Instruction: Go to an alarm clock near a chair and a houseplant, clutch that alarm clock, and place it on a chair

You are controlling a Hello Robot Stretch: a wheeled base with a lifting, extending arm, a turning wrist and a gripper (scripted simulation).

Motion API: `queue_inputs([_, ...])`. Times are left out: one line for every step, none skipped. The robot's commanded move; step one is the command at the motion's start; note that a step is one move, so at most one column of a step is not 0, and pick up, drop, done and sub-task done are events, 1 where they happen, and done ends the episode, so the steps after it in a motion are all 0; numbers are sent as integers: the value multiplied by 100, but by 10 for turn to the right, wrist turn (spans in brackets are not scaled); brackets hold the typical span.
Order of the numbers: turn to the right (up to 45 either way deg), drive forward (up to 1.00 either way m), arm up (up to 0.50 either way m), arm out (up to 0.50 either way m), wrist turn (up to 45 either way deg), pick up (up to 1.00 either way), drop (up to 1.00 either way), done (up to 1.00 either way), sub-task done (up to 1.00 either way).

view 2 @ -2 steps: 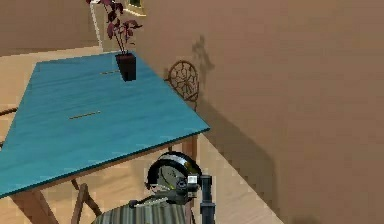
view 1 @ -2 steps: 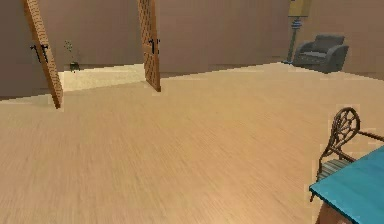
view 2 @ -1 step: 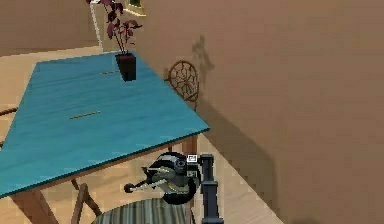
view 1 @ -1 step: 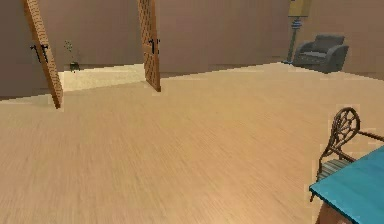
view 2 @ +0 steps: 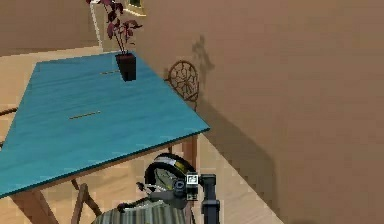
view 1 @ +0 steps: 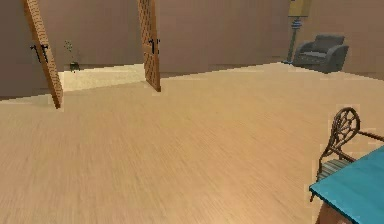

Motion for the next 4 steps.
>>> queue_inputs([0, 0, 34, 0, 0, 0, 0, 0, 0])
queue_inputs([0, 0, 0, 0, -450, 0, 0, 0, 0])
queue_inputs([0, 0, 0, 0, -180, 0, 0, 0, 0])
queue_inputs([0, 0, 0, -28, 0, 0, 0, 0, 0])
